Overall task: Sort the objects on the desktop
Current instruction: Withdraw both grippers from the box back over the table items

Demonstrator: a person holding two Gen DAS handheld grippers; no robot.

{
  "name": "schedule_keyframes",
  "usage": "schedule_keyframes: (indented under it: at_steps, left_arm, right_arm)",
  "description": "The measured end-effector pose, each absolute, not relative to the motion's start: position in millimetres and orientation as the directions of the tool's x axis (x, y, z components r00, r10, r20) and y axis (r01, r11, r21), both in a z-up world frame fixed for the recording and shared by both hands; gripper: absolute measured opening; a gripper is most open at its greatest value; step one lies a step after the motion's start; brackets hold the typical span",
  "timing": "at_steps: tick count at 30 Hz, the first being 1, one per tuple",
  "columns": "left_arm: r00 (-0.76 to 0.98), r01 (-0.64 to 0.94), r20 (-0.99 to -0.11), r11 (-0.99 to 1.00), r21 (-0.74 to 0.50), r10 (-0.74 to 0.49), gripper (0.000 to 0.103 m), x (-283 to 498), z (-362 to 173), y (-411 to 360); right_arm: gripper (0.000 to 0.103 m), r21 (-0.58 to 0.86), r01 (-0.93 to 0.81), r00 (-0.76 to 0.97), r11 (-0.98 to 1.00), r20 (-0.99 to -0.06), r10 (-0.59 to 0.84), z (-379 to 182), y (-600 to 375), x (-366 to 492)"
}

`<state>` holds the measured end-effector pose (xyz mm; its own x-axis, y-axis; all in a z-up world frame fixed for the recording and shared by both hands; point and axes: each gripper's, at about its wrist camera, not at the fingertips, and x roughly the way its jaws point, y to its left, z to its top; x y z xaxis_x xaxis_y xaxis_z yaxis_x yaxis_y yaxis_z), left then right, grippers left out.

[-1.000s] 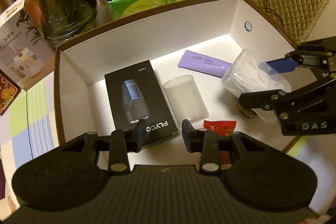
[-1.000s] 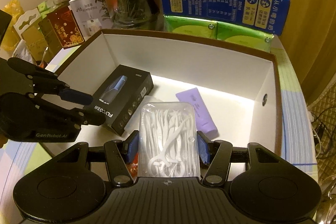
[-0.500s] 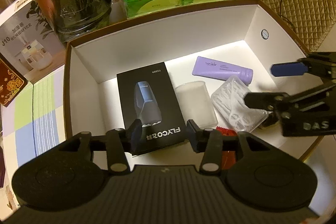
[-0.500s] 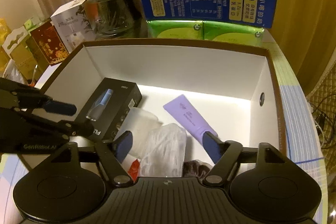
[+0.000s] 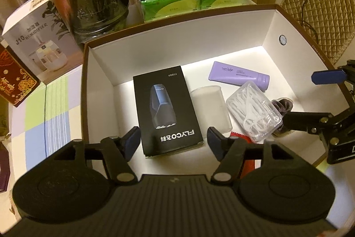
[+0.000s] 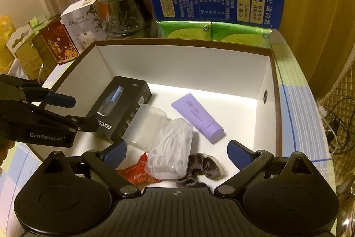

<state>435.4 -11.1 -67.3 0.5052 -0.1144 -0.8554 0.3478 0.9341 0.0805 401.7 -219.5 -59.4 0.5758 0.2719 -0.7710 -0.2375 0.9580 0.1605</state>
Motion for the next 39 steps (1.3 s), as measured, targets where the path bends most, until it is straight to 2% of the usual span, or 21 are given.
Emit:
schedule_keyframes:
  at_steps: [3,9,39]
  left_arm:
    - [0.516,0.337,-0.850,0.937,0.087,-0.107,0.072,430.4,-62.0,-10.8]
    - [0.541,0.322,-0.834,0.943,0.089,-0.106,0.076,416.2,-47.3,-11.0]
    - [0.673,0.264,-0.727,0.963,0.063,-0.137,0.083,293.8,23.5,-7.8]
  right_arm:
    - [0.096,0.155,-0.226,0.585,0.962,-0.768,0.261,-54.2,-220.7,396.0]
    - [0.098,0.154,-0.213,0.602,0.965,-0.757,0.254,-40.8,-222.4,385.2]
    - [0.101,0.166,-0.250,0.698,0.954,-0.652,0.296,20.0,-222.0,274.9]
